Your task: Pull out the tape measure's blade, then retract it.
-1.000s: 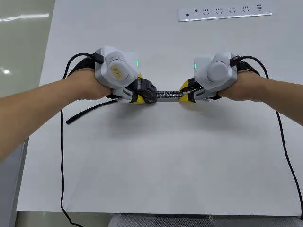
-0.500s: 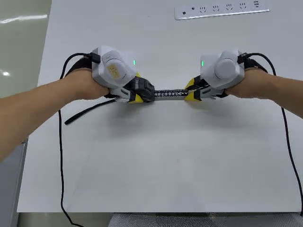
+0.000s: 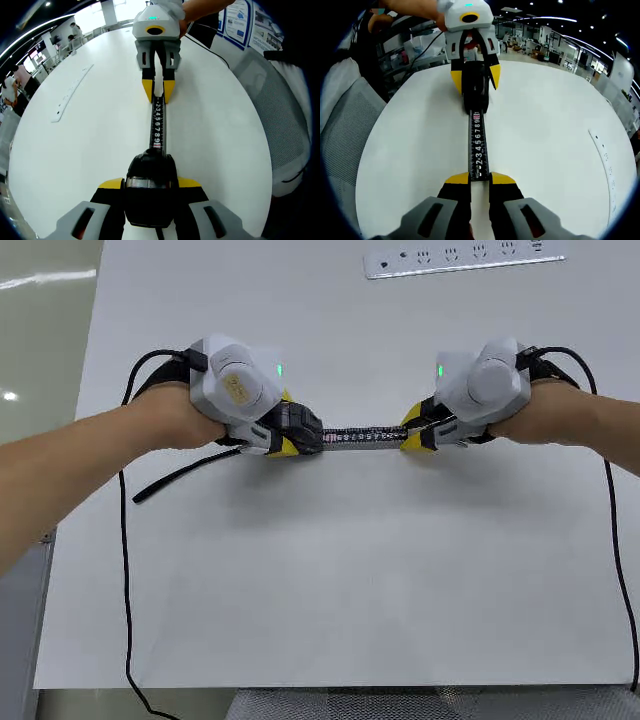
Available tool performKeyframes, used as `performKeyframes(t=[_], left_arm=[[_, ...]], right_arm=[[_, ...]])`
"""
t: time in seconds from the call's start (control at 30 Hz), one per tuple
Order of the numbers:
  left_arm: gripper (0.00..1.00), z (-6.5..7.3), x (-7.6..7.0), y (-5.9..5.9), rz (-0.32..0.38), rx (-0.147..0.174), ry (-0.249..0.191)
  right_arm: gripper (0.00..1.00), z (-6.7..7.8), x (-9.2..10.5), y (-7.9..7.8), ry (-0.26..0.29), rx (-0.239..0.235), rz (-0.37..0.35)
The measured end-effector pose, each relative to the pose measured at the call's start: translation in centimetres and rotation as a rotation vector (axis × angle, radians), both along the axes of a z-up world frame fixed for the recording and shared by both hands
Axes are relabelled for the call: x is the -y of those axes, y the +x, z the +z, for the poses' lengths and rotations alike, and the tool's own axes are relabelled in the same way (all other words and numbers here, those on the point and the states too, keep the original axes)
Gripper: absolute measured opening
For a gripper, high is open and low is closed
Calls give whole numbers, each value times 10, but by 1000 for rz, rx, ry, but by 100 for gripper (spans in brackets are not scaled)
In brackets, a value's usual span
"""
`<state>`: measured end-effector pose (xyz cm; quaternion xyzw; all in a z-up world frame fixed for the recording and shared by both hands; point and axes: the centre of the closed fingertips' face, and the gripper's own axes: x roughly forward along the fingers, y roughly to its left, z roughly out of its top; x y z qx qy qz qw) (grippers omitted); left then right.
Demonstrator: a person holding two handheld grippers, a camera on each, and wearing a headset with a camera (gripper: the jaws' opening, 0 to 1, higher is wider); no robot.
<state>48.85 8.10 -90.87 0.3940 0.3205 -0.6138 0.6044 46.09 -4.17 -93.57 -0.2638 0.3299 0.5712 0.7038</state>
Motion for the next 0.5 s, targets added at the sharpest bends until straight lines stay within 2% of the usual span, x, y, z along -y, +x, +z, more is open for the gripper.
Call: performKeyframes(t=[0.5], left_arm=[[34, 0, 1, 0, -5, 1, 7]], right_arm=[[11, -2, 23, -2, -25, 0, -23]])
